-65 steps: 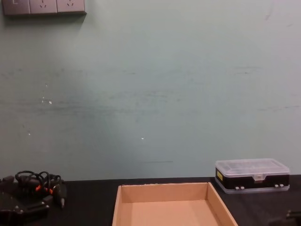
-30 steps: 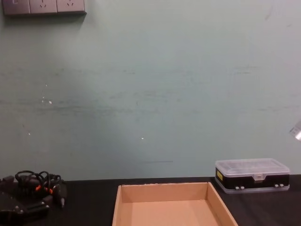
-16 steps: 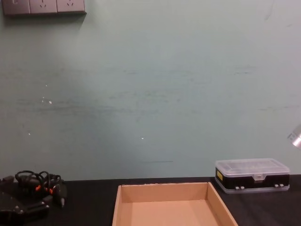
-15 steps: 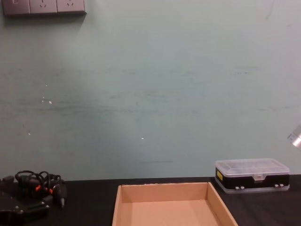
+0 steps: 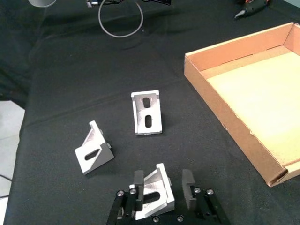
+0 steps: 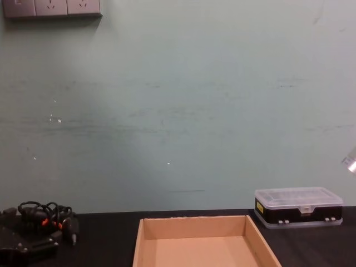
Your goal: Use one hand to pick up the angle iron from the table and place it into the box.
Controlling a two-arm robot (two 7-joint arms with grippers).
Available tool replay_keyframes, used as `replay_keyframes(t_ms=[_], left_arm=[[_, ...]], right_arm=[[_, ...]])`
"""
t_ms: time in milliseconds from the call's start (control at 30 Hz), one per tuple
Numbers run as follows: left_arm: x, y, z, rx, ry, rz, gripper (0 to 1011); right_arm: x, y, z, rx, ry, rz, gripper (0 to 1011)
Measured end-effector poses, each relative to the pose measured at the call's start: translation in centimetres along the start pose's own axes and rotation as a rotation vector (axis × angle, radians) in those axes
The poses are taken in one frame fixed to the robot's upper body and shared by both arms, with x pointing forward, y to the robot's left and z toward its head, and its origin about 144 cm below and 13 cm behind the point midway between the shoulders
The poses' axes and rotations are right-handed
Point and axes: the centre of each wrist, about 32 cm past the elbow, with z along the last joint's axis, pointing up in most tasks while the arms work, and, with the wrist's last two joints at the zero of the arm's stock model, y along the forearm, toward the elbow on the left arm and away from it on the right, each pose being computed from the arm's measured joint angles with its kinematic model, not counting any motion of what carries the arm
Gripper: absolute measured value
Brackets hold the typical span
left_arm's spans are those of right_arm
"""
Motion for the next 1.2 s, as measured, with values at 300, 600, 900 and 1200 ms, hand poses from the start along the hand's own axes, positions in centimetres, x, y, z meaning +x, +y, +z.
replay_keyframes(t_ms=[300, 600, 900, 1200], left_arm=[[0.0, 0.0, 0.0, 0.0, 0.0, 0.0, 1011], [0.0, 0.0, 0.0, 0.0, 0.0, 0.0, 1011], [0.0, 0.0, 0.0, 0.0, 0.0, 0.0, 1011], [0.0, 0.0, 0.0, 0.0, 0.0, 0.0, 1011]], right_arm=[[0.0, 0.1, -0.2, 0.006, 0.001, 0.008, 246], [-0.1, 0.3, -0.2, 0.01, 0.003, 0.015, 80], [-0.4, -0.5, 1.1, 0.046, -0.03, -0.019, 80], [-0.3, -1.6, 3.1, 0.169, -0.065, -0.193, 81]])
